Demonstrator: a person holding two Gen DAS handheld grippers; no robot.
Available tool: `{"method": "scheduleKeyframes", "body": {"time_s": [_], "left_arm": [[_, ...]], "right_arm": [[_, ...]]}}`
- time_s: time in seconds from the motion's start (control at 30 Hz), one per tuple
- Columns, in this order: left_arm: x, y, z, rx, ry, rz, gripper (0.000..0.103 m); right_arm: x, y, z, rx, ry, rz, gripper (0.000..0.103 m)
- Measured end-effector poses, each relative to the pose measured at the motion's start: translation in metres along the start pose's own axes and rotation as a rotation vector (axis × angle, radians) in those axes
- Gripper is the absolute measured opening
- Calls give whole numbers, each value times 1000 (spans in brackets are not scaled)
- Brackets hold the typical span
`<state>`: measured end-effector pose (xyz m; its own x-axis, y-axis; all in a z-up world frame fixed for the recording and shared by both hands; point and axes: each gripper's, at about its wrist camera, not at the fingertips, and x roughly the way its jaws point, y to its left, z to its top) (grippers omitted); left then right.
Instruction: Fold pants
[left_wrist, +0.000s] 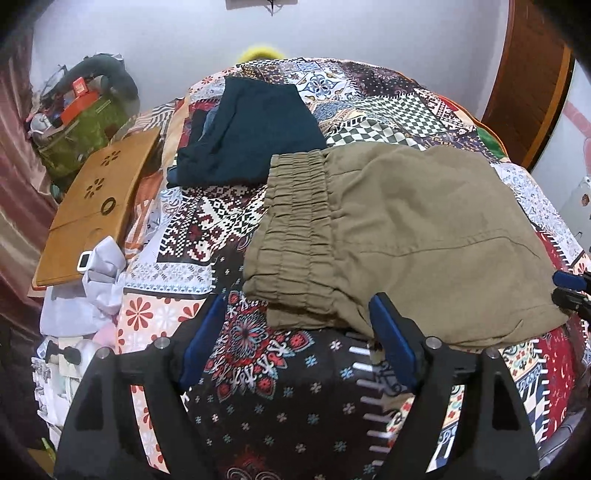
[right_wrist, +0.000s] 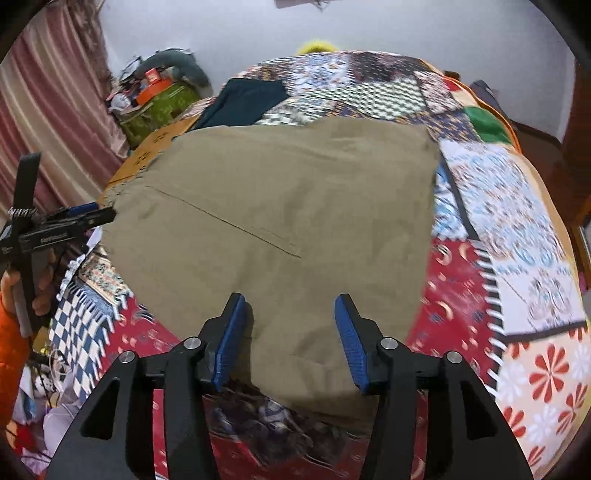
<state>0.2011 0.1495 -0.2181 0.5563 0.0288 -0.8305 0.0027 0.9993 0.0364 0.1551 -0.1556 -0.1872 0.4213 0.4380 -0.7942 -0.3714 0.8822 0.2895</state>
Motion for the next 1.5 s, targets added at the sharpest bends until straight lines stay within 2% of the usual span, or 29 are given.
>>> {"method": "scheduleKeyframes", "body": {"time_s": [0.13, 0.47, 0.7, 0.93, 1.1, 1.27, 1.4, 1.5], "left_arm": [[0, 1, 1, -15, 0, 1, 82], [-13, 12, 14, -71, -18, -1, 82], [-23, 25, 55, -111, -73, 16, 82], [-5, 18, 107, -92, -89, 21, 82], [31, 11, 134, -97, -41, -4, 82], [84, 13, 153, -127, 81, -38, 82], [112, 16, 158, -134, 138, -44, 82], [129, 20, 160, -144, 176, -51, 82]], "right_arm": [[-5, -8, -4, 25, -2, -48, 51], [-16, -22, 2, 52, -7, -60, 51], [-32, -30, 34, 55, -89, -57, 51], [-28, -45, 73, 48, -142, -79, 51], [-14, -64, 102, 49, -148, -97, 51], [14, -80, 130, 49, -115, -119, 51], [40, -93, 147, 53, -72, -119, 51], [65, -107, 159, 61, -31, -57, 51]]}}
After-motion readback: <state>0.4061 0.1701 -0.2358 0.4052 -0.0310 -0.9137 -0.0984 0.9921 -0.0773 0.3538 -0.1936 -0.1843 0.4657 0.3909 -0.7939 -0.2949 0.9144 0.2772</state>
